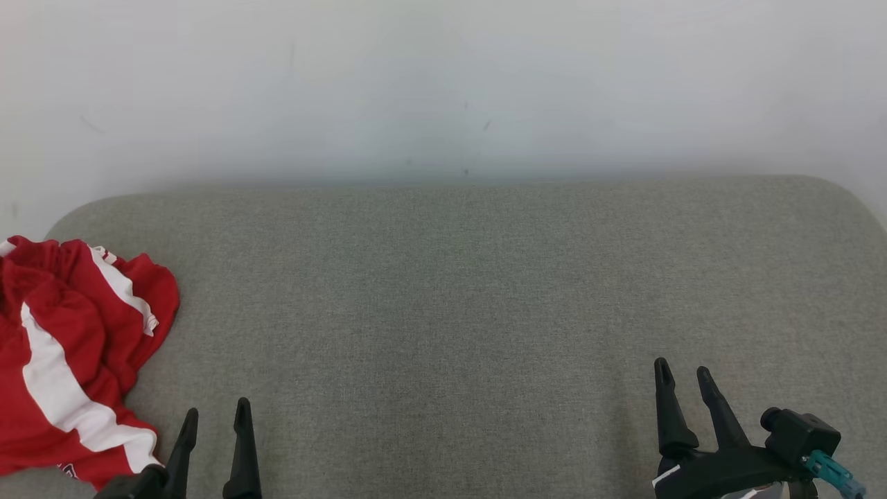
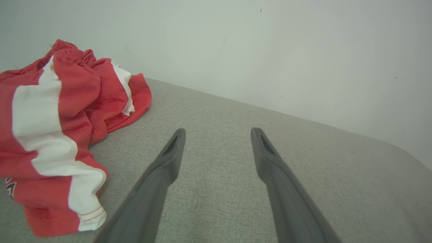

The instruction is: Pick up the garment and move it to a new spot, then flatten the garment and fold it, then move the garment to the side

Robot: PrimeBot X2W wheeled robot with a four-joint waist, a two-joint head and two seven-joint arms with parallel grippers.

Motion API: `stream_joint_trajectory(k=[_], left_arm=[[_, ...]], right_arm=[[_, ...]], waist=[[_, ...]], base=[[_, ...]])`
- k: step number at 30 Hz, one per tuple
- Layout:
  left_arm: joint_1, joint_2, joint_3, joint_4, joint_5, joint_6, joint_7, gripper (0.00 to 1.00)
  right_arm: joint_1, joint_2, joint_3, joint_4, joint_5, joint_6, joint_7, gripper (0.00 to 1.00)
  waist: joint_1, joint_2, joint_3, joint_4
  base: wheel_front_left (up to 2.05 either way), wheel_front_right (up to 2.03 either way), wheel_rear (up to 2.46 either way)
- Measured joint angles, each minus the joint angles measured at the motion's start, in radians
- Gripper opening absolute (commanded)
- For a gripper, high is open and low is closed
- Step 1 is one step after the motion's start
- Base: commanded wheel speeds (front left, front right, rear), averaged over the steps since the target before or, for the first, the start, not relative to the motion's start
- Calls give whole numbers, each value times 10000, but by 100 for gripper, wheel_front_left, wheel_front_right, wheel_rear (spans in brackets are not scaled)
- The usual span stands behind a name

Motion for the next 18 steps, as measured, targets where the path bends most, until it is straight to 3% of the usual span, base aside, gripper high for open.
stream_joint_trajectory(k=[18], left_arm=[[110, -8, -113, -59, 1471, 25, -376, 100]], right_arm=[[-4, 0, 221, 23, -1344, 0, -360, 100]], waist=[[0, 0, -88, -28]], base=[[0, 0, 0]])
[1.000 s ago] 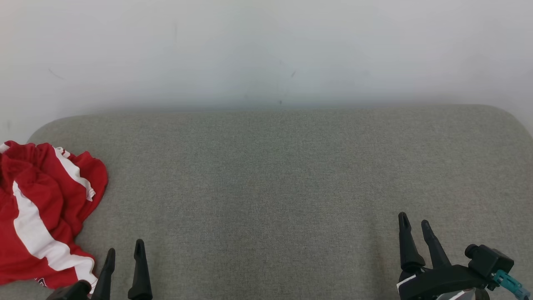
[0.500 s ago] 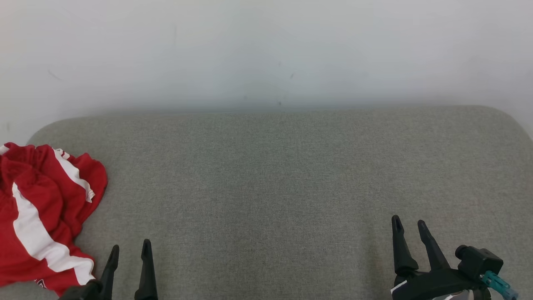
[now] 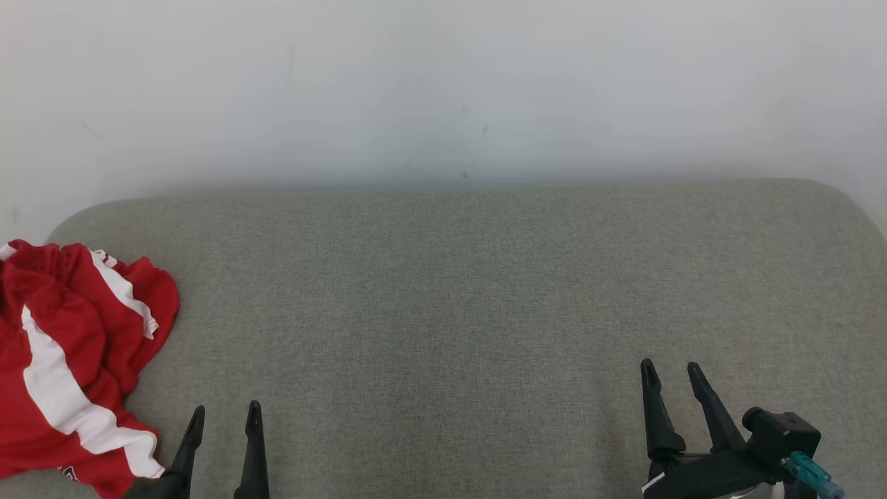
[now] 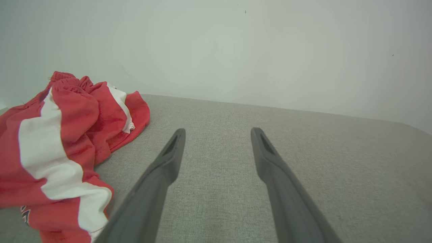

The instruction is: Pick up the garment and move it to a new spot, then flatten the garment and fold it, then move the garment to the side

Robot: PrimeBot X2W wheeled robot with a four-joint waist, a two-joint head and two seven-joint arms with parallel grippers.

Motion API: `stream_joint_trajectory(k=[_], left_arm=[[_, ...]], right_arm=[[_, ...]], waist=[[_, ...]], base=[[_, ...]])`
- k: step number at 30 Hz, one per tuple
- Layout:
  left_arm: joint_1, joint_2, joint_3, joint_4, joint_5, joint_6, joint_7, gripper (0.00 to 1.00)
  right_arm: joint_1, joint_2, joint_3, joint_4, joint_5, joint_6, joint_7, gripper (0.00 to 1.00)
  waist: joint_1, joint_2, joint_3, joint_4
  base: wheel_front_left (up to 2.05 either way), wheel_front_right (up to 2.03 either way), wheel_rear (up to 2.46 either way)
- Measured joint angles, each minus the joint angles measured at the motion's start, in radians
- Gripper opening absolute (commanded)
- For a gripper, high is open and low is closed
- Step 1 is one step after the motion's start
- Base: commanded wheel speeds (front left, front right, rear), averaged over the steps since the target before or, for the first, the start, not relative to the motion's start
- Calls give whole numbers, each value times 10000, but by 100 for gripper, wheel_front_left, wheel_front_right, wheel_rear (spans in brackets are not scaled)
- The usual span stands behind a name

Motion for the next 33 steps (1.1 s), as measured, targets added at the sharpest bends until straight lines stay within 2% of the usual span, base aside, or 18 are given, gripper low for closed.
stream_joint_trajectory(k=[20, 33], left_arm=[[85, -61, 130, 119, 961, -17, -374, 100], [99, -92, 140, 174, 848, -19, -405, 100]], right_arm=[[-15, -2, 148, 180, -1319, 0, -376, 100], [-17, -2, 151, 270, -1402, 0, -424, 100]], waist=[[0, 0, -99, 14], [0, 0, -109, 33]], base=[[0, 0, 0], [0, 0, 0]])
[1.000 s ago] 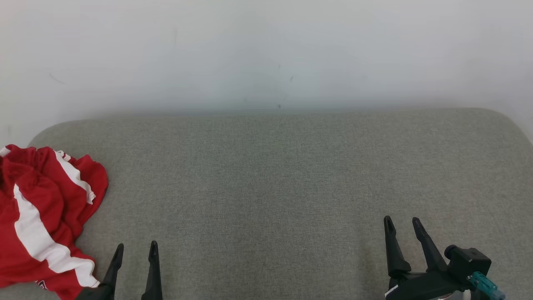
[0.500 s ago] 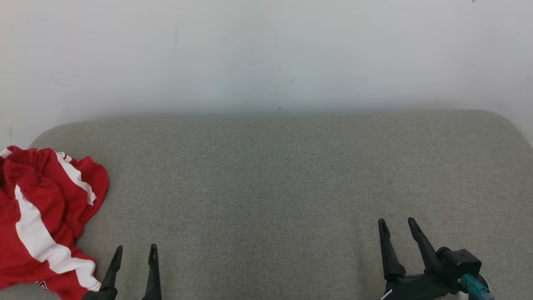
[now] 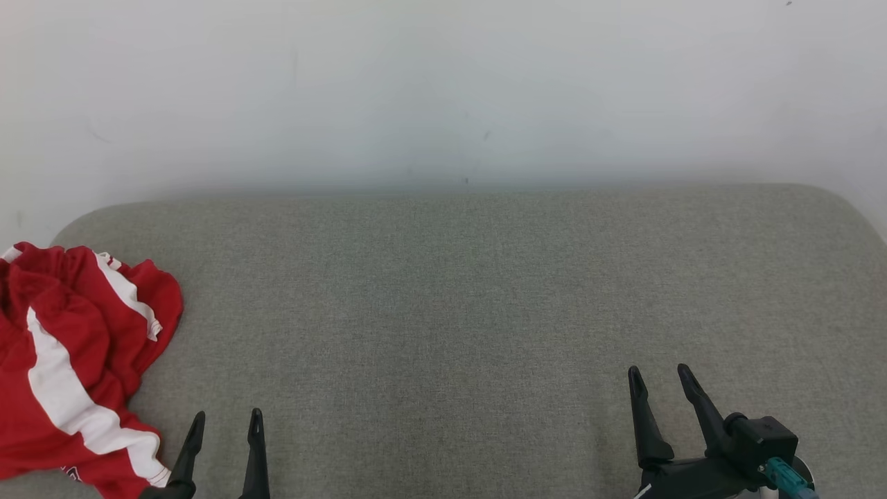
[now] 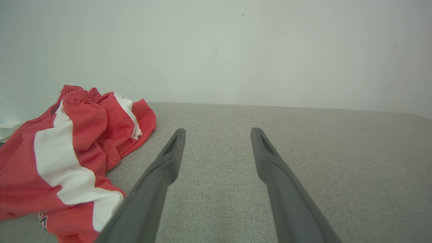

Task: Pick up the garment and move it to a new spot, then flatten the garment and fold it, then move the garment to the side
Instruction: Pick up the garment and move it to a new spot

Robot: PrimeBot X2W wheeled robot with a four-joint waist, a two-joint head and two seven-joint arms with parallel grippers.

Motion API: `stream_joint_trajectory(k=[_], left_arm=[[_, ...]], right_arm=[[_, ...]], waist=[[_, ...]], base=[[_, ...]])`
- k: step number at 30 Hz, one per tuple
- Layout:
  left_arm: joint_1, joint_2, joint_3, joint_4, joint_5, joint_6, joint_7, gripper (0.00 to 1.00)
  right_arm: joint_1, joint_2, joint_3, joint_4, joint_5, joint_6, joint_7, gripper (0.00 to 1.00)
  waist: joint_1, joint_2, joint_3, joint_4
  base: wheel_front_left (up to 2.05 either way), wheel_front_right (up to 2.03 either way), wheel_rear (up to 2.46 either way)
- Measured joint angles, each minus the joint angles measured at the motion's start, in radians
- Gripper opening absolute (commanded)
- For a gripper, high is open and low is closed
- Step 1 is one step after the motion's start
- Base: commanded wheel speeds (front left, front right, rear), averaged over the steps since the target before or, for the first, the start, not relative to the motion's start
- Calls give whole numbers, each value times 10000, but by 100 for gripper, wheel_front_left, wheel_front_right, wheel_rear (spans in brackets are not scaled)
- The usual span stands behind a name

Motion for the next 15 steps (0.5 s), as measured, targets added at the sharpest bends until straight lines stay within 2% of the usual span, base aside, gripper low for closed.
stream_joint_trajectory(k=[15], left_arm=[[28, -12, -176, 196, -499, 165, 0, 100]], right_arm=[[27, -2, -165, 52, -784, 0, 0, 100]], waist=[[0, 0, -45, 311]], base=[[0, 0, 0]])
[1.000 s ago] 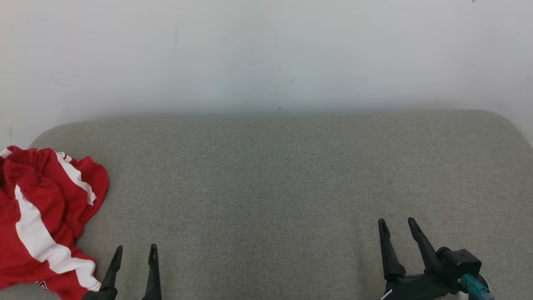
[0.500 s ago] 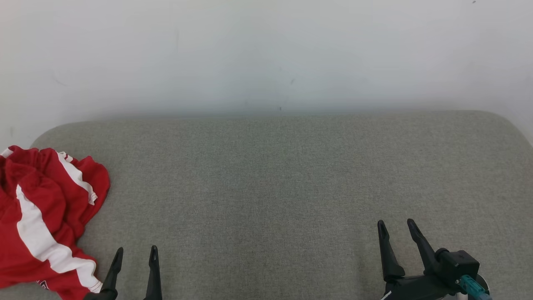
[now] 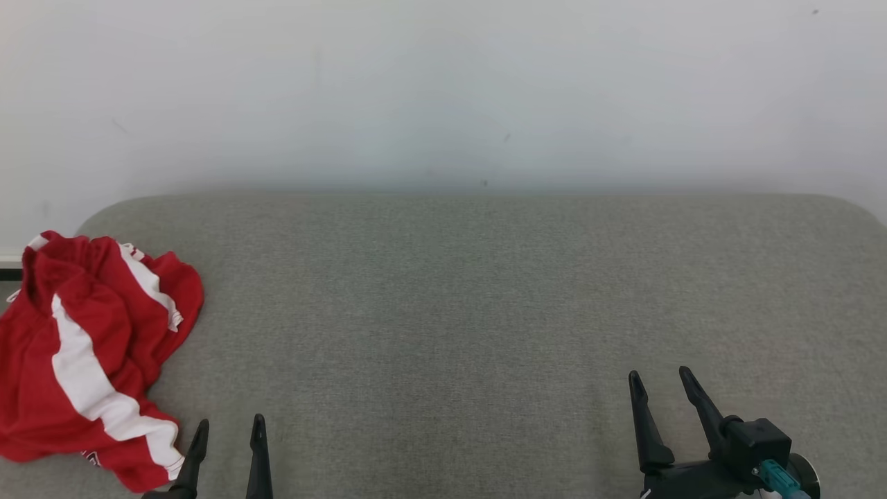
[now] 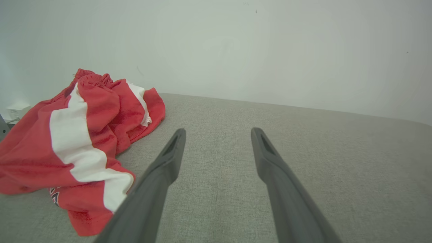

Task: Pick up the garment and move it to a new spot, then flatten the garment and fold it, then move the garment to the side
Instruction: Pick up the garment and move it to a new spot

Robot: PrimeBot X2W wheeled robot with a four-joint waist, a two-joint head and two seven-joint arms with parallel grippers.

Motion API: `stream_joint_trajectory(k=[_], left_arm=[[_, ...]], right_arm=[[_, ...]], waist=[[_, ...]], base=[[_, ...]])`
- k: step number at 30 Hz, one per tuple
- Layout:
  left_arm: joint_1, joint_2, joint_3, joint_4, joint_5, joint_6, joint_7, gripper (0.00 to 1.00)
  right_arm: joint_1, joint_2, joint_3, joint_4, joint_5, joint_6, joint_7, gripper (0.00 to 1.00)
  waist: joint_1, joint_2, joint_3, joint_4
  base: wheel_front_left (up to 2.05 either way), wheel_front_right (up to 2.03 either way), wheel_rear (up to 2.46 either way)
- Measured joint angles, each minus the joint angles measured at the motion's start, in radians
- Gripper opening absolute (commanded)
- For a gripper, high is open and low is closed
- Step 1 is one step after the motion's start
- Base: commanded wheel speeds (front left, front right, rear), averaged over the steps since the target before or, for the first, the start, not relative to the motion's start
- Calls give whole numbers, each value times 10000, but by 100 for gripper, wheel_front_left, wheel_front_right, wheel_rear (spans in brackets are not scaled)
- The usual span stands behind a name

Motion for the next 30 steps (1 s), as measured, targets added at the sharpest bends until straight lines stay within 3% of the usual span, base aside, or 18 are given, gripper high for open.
stream_joint_trajectory(k=[12, 30], left_arm=[[218, -2, 190, 0, -6, -13, 0, 100], [568, 40, 617, 184, 221, -167, 0, 100]], right_arm=[[200, 0, 144, 82, 73, 0, 0, 100], [365, 0, 594, 151, 612, 0, 0, 100]], waist=[[0, 0, -178, 998], [-1, 0, -474, 3372]], base=[[0, 0, 0], [0, 0, 0]])
